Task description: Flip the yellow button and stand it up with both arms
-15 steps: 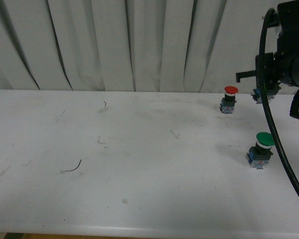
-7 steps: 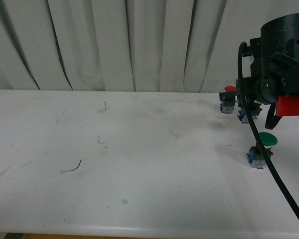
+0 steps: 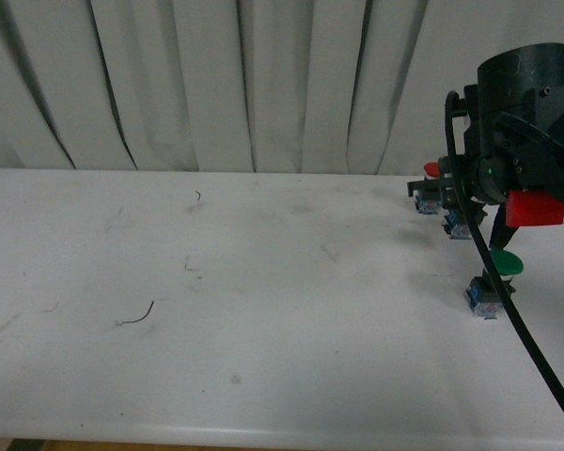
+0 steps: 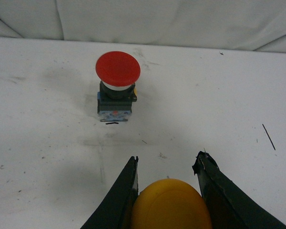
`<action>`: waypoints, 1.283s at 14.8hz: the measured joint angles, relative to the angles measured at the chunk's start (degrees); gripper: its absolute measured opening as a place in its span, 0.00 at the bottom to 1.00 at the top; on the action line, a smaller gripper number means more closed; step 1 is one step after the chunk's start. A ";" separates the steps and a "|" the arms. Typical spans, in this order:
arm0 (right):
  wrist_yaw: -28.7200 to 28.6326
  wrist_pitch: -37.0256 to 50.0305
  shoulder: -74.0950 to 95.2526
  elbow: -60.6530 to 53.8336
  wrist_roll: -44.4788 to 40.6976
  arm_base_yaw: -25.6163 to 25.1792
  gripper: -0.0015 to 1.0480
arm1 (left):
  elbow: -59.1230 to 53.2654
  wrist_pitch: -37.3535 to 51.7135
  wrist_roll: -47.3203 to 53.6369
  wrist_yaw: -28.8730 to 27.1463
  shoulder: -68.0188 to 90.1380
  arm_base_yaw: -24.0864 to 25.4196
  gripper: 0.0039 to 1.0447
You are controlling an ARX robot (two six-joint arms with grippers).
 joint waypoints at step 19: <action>-1.38 -0.50 5.86 5.46 -1.55 -0.07 0.93 | 0.00 0.00 0.00 0.00 0.00 0.00 0.94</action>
